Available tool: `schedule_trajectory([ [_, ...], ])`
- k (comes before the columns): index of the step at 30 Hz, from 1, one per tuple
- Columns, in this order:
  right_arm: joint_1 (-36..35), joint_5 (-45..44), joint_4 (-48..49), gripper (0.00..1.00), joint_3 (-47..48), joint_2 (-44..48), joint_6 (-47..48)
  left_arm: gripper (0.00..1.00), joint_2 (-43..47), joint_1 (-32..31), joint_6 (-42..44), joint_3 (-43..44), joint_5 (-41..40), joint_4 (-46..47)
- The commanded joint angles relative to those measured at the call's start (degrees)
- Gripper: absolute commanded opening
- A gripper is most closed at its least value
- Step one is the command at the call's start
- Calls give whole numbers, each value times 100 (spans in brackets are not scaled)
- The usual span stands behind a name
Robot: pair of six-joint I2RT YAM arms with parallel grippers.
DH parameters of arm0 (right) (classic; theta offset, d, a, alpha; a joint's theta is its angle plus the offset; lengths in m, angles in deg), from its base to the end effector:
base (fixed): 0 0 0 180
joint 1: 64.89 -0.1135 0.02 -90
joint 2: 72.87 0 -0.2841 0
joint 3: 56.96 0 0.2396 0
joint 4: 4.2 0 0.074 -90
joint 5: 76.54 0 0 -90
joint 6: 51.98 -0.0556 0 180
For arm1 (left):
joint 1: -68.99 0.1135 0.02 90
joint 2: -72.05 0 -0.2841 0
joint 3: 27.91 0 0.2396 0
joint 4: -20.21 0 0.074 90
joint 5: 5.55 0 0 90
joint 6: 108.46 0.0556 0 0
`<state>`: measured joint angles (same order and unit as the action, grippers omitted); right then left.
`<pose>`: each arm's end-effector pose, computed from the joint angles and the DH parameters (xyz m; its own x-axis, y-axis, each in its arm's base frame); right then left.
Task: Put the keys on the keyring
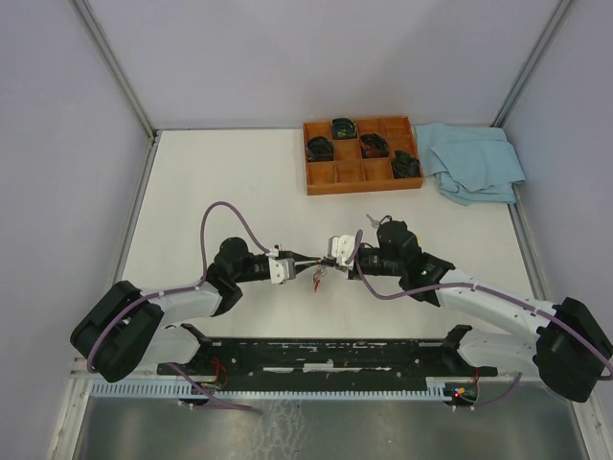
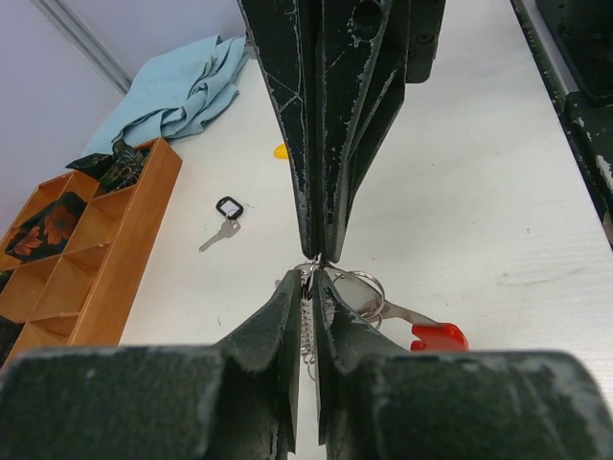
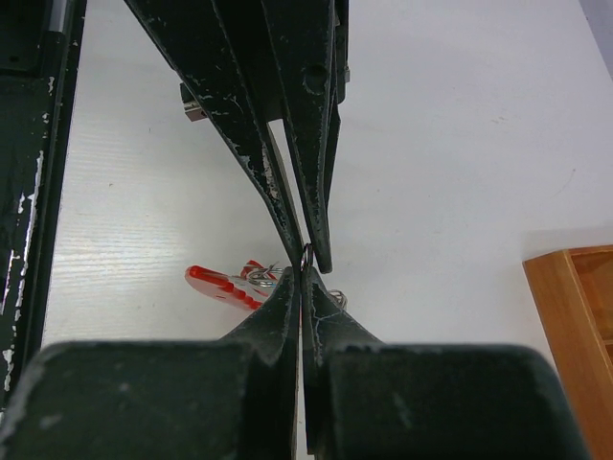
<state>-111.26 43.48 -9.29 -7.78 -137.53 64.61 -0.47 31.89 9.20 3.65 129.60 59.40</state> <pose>0.1480 0.1956 0.2634 0.2084 -0.3431 -0.9159 -0.9580 0.1172 -0.2619 0.1587 -0.1694 0.2239 0.4380 0.0792 -0.8955 0.8888 0.1110 0.4446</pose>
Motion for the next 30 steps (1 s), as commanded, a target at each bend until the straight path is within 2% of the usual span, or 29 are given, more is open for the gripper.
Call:
schedule_trajectory([
  [1,56,192,416,1,-61,199,-184,16,9,-8,-134,-27,-21,310],
  [9,92,284,425,1,-57,172,-207,14,0,-12,-122,-10,-23,255],
  [14,100,306,413,1,-53,135,-221,4,25,-8,-104,-5,-2,250],
  [18,102,240,330,2,-1,123,-288,3,96,-8,-40,19,1,135],
  [23,102,-64,72,18,129,263,-359,3,311,-8,318,100,-103,-405],
  [27,102,-558,-331,26,262,372,-591,3,448,-3,559,105,-243,-637],
  [30,102,-911,-629,38,347,418,-832,3,528,-8,671,111,-347,-755],
])
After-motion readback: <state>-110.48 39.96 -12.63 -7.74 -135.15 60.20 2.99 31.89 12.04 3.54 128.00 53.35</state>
